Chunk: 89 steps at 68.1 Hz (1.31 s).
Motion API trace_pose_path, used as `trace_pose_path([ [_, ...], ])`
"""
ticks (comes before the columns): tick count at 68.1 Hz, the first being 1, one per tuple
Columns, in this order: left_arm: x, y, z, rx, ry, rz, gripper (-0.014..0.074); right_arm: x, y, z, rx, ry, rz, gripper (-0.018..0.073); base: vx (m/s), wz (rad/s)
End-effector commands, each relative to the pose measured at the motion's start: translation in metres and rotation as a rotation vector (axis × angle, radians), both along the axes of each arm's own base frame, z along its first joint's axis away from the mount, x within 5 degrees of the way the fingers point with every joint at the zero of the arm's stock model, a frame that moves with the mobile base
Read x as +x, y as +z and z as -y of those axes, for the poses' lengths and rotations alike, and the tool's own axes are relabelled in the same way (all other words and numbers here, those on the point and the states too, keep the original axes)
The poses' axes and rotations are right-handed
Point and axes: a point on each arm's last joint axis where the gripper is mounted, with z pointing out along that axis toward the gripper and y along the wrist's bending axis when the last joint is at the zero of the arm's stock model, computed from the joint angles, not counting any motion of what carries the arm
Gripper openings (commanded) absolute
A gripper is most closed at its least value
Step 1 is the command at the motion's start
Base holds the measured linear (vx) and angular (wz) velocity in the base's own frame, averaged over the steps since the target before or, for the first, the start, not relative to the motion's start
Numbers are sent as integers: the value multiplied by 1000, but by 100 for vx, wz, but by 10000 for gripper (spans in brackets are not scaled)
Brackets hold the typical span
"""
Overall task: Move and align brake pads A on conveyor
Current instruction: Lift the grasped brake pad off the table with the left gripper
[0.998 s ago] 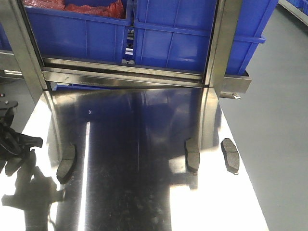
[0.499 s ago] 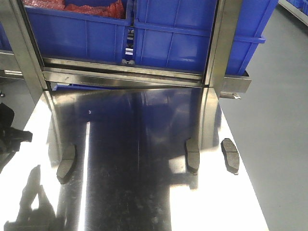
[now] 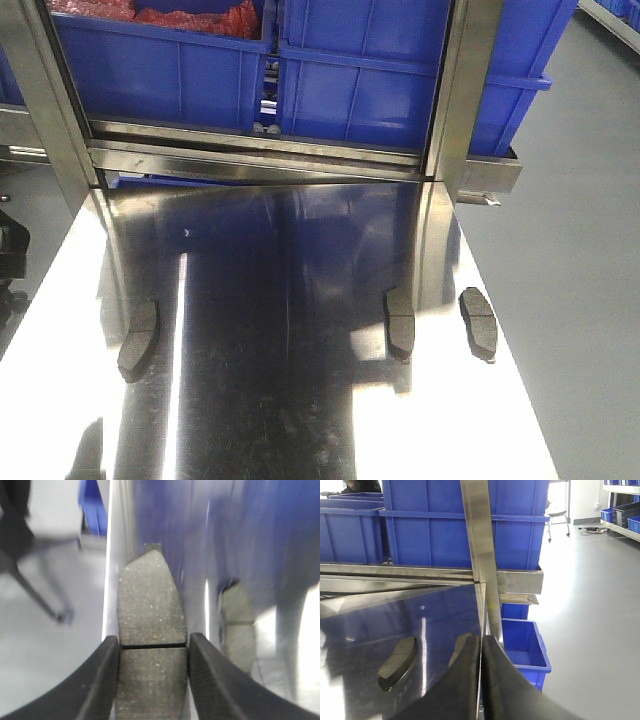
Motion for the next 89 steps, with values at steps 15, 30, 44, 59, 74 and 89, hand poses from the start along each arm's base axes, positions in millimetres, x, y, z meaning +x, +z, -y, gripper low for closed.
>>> trace_pose_path([
  [15,-46,60,6,8,-24,281,72,0,0,1,-4,-12,68,-8,0,0],
  [30,-80,81,14,13,-86,393,72,0,0,1,-4,-12,68,-8,0,0],
  [44,-108,71,25,-2,-162,436,72,0,0,1,-4,-12,68,-8,0,0],
  [59,-135,48,23,1,-147,585,72,0,0,1,-4,-12,68,-8,0,0],
  [74,-156,39,21,5,-144,657,72,0,0,1,-4,-12,68,-8,0,0],
  [89,-159,40,21,4,-143,666,72,0,0,1,-4,-12,68,-8,0,0],
])
